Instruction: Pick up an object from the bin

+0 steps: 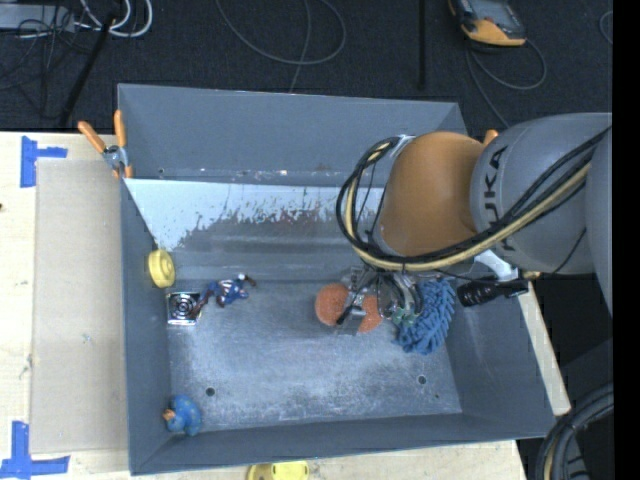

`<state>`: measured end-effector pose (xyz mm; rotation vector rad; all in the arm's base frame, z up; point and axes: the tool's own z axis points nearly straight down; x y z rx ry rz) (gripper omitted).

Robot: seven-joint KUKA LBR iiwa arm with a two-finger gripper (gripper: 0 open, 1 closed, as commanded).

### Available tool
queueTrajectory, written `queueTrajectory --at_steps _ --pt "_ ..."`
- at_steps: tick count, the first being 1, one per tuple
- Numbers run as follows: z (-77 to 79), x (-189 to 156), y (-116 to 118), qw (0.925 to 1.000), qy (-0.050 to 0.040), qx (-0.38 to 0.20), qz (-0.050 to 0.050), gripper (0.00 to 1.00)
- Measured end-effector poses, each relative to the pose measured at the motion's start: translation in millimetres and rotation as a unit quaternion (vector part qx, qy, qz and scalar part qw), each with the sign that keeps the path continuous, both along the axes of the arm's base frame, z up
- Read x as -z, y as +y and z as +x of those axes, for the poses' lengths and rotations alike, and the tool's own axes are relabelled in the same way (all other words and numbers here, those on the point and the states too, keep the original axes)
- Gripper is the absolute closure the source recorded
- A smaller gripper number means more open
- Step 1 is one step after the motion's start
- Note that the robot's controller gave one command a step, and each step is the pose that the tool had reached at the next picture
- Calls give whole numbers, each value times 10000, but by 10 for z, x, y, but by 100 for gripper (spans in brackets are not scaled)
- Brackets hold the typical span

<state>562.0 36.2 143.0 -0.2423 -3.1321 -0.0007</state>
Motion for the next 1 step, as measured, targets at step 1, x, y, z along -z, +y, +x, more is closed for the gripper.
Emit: queueTrajectory --at_steps 1 --pt "86 -1127 113 9997 -6 247 -1 100"
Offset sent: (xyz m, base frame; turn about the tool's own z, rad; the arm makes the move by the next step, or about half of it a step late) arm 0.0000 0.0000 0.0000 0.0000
